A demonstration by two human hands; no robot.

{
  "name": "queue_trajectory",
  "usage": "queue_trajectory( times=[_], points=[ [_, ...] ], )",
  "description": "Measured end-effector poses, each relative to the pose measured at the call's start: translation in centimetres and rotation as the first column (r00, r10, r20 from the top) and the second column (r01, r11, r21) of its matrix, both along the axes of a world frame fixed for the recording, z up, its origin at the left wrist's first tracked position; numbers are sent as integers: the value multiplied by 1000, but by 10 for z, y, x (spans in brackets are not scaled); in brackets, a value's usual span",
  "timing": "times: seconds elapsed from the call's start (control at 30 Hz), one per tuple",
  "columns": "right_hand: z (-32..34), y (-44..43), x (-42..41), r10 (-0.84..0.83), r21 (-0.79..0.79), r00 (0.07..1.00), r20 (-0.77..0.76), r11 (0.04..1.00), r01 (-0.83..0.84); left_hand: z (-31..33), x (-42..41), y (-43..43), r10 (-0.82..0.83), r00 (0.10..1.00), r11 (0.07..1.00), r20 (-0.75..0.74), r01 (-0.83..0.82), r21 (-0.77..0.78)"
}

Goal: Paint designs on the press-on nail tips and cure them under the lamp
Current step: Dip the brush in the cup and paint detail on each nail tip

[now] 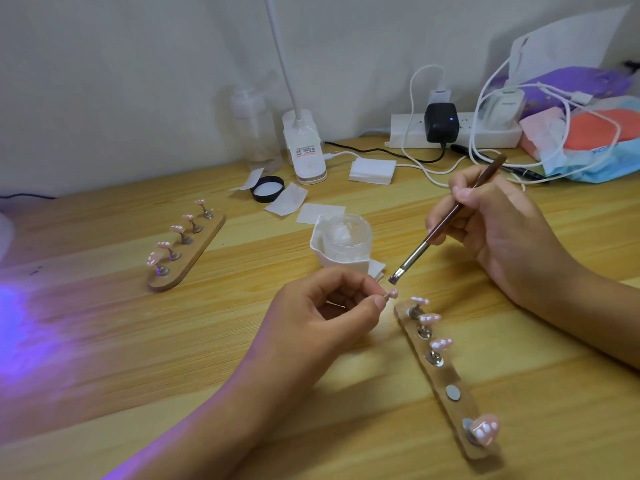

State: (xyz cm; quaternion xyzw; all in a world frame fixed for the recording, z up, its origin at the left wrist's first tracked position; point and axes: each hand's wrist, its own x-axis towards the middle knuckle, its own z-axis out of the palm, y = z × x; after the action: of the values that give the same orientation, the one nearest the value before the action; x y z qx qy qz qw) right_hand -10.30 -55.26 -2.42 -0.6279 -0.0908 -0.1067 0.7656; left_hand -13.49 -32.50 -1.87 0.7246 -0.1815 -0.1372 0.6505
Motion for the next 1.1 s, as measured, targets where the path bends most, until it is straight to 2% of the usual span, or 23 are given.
queue_trajectory(
  times=[0.1,0.2,0.3,0.4,0.53,0.67,0.93,1.1],
  points=[
    [1,-1,1,17,73,1000,-26,997,-15,-1,1,0,8,1000,1000,-6,-8,-11],
    [1,1,0,54,58,998,-24,997,-53,-1,1,1,17,1000,999,-16,-18,-27],
    [-1,0,1,-4,5,1000,-11,1000,4,0,2,2,28,999,999,-25,-29,-44],
    [-1,-3,2,-37,50,999,16,998,36,1,2,2,28,998,996,-48,-32,-85],
    [0,-2,2,51,114,997,66,992,-58,1,3,2,37,996,992,-80,-47,-118],
    [1,1,0,112,82,992,50,990,-116,-1,3,2,37,996,993,-76,-45,-109],
    [-1,0,0,-29,23,999,24,999,29,-3,4,3,42,997,992,-67,-50,-119],
    [2,0,-1,21,95,999,42,995,-25,-3,4,2,49,996,992,-70,-57,-112]
  ],
)
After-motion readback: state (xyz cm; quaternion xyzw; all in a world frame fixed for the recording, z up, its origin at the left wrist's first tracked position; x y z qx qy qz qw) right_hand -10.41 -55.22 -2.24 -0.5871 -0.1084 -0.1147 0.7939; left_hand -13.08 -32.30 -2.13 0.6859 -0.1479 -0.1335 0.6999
